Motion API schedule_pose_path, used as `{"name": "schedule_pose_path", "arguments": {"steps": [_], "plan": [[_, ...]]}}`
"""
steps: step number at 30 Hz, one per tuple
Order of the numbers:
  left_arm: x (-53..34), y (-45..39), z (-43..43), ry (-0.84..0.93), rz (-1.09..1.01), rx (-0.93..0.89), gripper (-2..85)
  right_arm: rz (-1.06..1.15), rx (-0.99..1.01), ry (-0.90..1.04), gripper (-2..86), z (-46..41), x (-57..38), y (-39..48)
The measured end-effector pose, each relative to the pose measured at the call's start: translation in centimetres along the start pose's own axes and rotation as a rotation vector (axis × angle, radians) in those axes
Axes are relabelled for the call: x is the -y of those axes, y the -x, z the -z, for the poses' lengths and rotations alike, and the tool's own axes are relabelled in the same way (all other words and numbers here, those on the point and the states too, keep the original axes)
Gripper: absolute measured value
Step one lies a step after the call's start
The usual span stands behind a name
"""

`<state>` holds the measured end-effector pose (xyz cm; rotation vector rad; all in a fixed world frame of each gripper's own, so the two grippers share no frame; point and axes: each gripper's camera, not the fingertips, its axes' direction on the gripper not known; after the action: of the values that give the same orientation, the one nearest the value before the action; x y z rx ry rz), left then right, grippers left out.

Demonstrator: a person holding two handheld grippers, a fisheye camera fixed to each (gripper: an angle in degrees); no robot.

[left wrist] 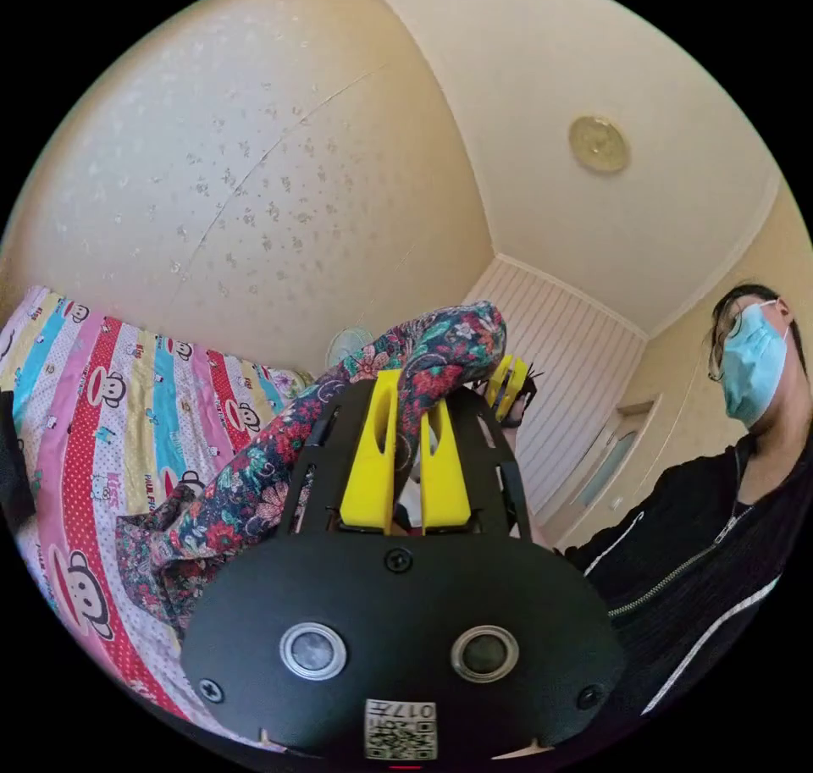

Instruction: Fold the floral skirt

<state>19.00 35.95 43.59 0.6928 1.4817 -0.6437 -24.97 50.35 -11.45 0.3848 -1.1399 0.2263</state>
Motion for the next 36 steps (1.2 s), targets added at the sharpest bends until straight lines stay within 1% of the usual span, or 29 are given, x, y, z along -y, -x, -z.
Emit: {"name": "schedule_pose_path", "arguments": {"steps": [1,3,5,8,11,16,17,18,20,21,23,25,27,30,32,34,36], "plan": [[0.9,0.0,0.5,-0.02,-0.008,-0.034,3.5,-0.004,-0.037,-0.016,4.2,1.0,-0.3,0.1],[2.6,-0.7,0.9,-0.03,-0.048,-0.088,3.7,-0.039,-0.209,-0.018,7.2,4.2,-2.4,0.1],[4.4,-2.2,0.9,-0.032,-0.117,-0.123,3.8,-0.093,-0.289,-0.01,10.0,5.8,-4.5,-0.5],[7.4,-5.4,0.6,-0.038,-0.235,-0.173,3.6,-0.207,-0.303,-0.04,14.4,7.1,-8.6,-2.6],[9.5,-8.3,0.2,-0.073,-0.302,-0.217,3.4,-0.269,-0.236,-0.056,18.4,5.8,-12.2,-4.5],[10.9,-11.3,-0.4,-0.132,-0.363,-0.229,3.3,-0.267,-0.186,0.072,19.4,-0.5,-16.7,-6.4],[10.9,-11.4,-0.4,-0.135,-0.366,-0.219,3.4,-0.243,-0.088,0.095,18.0,-2.0,-17.4,-6.4],[10.9,-11.5,-0.5,-0.14,-0.364,-0.193,3.5,-0.193,0.053,0.102,15.0,-3.1,-17.6,-6.1],[10.7,-11.1,-0.3,-0.149,-0.332,-0.161,3.8,-0.087,0.216,0.098,8.8,-3.5,-17.1,-5.3],[10.3,-10.5,0.1,-0.159,-0.306,-0.151,4.0,-0.087,0.185,0.099,5.7,-3.4,-16.5,-4.9],[9.7,-9.5,1.3,-0.187,-0.263,-0.136,4.2,-0.073,0.092,0.12,3.9,-2.9,-15.4,-4.0],[8.7,-8.3,3.5,-0.217,-0.227,-0.086,4.5,-0.036,0.003,0.097,3.0,-1.7,-14.3,-2.6],[7.9,-7.9,5.2,-0.213,-0.228,-0.026,4.6,-0.008,-0.118,-0.017,2.3,0.5,-12.8,-0.4],[6.1,-7.8,6.6,-0.117,-0.273,0.08,4.9,0.065,-0.247,-0.12,1.8,1.8,-9.8,3.1],[4.5,-7.3,6.9,-0.059,-0.279,0.113,5.1,0.139,-0.345,-0.081,1.7,1.1,-7.0,5.4],[1.7,-5.7,7.2,0.01,-0.238,0.109,5.3,0.234,-0.422,0.013,1.7,-0.6,-3.9,7.8],[-0.8,-4.2,7.6,0.038,-0.183,0.112,6.0,0.323,-0.502,0.103,1.6,-3.9,-0.1,10.1]]}}
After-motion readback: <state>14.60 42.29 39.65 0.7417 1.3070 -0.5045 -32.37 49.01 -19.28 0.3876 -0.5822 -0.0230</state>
